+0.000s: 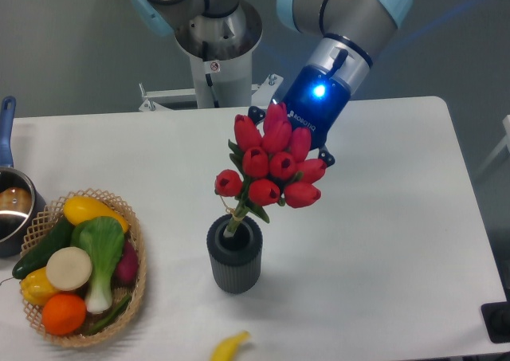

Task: Pick up the flowers from the vase
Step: 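Lift the tulip bunch straight up out of the vase, then carry the held tulips up and away from the vase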

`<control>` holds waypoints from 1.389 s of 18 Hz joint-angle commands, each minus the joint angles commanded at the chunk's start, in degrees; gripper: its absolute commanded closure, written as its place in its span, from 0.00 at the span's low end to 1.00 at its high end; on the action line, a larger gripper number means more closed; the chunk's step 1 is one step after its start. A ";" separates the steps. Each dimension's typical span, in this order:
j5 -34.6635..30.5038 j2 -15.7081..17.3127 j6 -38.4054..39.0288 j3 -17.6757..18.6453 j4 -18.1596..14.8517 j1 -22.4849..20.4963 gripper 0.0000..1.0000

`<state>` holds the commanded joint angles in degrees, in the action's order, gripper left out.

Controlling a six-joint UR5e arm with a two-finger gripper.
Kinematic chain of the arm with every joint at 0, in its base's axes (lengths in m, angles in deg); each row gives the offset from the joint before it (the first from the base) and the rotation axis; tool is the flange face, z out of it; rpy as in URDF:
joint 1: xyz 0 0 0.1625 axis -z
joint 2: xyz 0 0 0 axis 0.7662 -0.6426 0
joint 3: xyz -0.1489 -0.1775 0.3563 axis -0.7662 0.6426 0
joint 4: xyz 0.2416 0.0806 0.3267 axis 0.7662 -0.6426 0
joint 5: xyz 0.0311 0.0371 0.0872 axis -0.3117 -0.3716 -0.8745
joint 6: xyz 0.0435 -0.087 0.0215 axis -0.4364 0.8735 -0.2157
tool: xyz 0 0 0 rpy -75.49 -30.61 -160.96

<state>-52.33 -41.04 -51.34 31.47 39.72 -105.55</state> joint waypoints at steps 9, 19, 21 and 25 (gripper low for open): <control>0.35 -0.26 7.38 -6.95 -0.09 -4.13 0.68; -1.40 -2.72 -7.63 -7.21 -0.18 -13.35 0.68; -2.63 -3.43 -10.09 -7.30 -0.18 -14.24 0.68; -3.78 -4.57 -11.33 -7.56 -0.09 -15.12 0.68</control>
<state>-56.11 -45.60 -62.67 23.90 39.63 -120.67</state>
